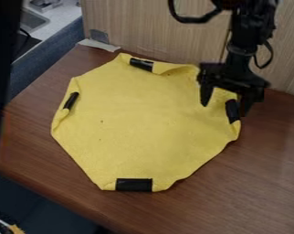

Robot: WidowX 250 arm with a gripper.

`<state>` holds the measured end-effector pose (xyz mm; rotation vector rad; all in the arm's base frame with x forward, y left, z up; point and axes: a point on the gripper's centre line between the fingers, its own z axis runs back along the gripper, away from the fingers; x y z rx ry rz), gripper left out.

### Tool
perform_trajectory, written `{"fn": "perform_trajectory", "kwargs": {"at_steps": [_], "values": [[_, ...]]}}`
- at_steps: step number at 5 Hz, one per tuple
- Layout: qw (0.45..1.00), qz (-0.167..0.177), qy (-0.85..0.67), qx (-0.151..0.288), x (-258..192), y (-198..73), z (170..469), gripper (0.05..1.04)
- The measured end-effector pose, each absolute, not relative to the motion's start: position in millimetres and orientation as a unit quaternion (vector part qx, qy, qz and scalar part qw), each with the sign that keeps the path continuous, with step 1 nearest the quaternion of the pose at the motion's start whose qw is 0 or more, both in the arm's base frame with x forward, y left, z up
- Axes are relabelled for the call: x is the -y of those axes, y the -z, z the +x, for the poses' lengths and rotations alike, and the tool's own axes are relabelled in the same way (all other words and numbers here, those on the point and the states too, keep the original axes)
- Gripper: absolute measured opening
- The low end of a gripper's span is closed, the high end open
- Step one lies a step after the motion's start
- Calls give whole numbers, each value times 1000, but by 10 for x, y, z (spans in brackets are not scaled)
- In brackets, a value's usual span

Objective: Fold yellow cloth from right to left

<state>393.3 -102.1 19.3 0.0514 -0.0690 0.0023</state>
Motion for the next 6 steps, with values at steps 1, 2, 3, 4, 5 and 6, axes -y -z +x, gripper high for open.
{"fn": "perform_trajectory", "kwargs": {"at_steps": [1, 2, 3, 4, 5, 6], "values": [[999, 26, 12, 31, 1087, -108, 3948, 954], [999, 33, 25, 29, 1120, -20, 3952, 679], [998, 45, 31, 34, 1148, -21, 3948, 390], [999, 36, 23, 34, 1139, -1, 3936, 189], [999, 36, 27, 31, 1132, 0, 3925, 89], [998, 35, 31, 30, 1113, -38, 3908, 72]]}}
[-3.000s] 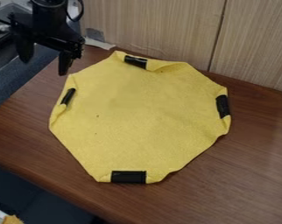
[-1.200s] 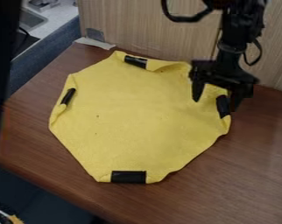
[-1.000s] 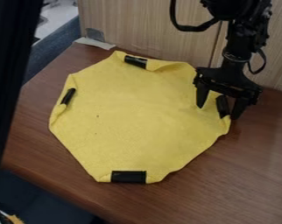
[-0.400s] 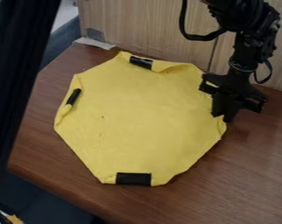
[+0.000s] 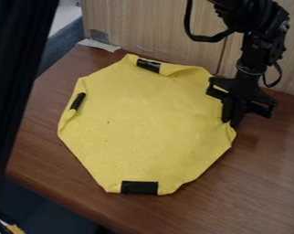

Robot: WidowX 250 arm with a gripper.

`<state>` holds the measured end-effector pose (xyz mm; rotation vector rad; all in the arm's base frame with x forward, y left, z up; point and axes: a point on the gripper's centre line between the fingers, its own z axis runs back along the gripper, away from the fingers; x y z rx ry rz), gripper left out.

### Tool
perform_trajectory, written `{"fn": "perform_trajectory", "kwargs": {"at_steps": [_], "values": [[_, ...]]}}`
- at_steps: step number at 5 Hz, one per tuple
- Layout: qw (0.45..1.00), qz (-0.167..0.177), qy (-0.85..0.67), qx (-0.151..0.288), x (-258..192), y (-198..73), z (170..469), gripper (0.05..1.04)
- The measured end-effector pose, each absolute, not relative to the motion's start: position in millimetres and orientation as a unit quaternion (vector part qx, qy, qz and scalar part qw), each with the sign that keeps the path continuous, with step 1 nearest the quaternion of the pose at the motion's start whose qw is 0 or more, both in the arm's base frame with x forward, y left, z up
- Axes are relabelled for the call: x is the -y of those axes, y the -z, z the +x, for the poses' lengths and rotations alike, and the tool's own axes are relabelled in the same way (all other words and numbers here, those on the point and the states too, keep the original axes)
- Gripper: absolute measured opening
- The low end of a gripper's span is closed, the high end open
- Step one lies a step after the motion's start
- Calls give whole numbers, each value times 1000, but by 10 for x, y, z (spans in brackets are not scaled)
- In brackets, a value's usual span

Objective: Fold yellow cloth from right to left

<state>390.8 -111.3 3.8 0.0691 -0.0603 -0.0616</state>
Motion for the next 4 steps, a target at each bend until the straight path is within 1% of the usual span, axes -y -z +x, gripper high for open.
{"fn": "perform_trajectory", "kwargs": {"at_steps": [1, 2, 3, 4], "values": [[997, 45, 36, 47, 1058, -272, 3921, 71], [996, 43, 41, 60, 986, -515, 3868, 71], [996, 35, 19, 75, 721, -746, 3822, 71], [996, 31, -13, 86, 296, -881, 3667, 71]]}}
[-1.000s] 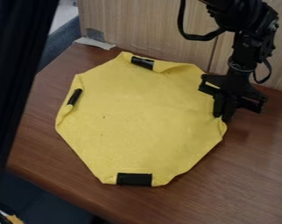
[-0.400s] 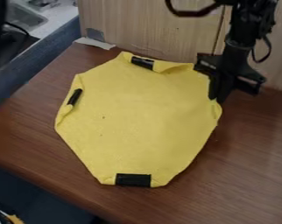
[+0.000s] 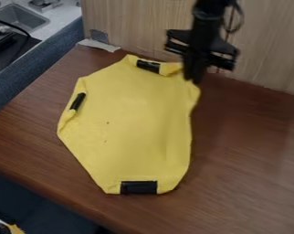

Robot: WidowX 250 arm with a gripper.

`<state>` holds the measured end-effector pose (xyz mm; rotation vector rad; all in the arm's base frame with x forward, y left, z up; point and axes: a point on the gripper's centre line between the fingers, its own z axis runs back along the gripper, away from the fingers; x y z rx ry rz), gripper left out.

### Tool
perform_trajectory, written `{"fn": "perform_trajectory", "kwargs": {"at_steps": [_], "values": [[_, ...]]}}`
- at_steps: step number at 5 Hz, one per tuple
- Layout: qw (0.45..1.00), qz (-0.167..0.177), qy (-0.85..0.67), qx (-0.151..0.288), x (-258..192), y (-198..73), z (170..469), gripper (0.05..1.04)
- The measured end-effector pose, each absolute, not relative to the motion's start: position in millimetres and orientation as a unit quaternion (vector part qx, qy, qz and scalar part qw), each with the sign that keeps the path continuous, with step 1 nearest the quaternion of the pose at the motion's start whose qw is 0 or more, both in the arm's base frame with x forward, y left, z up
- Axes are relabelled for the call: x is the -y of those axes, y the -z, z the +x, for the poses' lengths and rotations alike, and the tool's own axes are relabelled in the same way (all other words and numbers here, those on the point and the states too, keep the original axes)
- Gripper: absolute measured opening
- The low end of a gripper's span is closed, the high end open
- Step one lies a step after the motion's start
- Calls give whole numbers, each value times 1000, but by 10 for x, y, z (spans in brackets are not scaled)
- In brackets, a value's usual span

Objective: Fold yellow cloth from right to left

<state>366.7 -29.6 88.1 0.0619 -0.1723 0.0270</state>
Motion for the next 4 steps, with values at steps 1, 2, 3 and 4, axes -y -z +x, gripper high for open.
{"fn": "perform_trajectory", "kwargs": {"at_steps": [1, 2, 3, 4], "values": [[996, 34, -33, 74, -104, -777, 3498, 69], [997, 32, -47, 59, -413, -634, 3363, 69], [997, 40, -51, 49, -661, -515, 3239, 69], [997, 55, -41, 17, -793, -266, 3118, 93]]}}
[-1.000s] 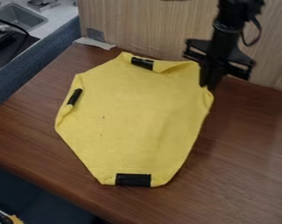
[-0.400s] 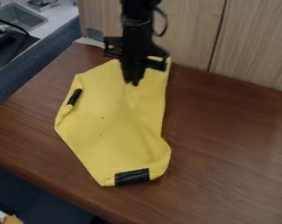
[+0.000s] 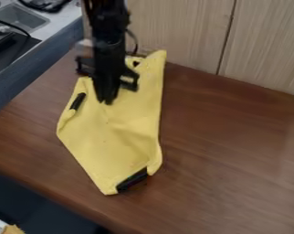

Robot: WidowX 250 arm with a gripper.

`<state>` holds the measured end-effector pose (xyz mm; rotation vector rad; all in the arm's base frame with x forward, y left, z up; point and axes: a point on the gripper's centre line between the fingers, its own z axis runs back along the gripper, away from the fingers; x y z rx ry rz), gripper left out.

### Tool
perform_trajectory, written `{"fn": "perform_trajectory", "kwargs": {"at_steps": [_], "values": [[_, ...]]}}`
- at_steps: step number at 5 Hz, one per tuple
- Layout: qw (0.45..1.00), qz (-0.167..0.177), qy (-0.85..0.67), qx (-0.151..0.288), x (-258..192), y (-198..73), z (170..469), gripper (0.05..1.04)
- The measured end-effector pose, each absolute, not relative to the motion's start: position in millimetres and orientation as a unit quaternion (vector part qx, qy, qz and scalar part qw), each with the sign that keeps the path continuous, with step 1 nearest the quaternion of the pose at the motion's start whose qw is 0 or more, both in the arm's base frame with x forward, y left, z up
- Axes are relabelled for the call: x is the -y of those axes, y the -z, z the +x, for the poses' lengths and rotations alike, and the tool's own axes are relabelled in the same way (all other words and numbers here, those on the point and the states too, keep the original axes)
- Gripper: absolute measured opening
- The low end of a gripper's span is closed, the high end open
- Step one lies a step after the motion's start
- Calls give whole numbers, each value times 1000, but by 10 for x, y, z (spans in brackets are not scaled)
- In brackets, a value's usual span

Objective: Fold yellow cloth from right to left

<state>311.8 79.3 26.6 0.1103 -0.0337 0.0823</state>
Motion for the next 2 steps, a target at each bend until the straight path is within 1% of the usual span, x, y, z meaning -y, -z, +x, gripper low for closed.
{"fn": "perform_trajectory", "kwargs": {"at_steps": [1, 2], "values": [[996, 73, -56, 1, -888, -223, 3017, 260], [995, 79, -62, -3, -923, -217, 2991, 535]]}}
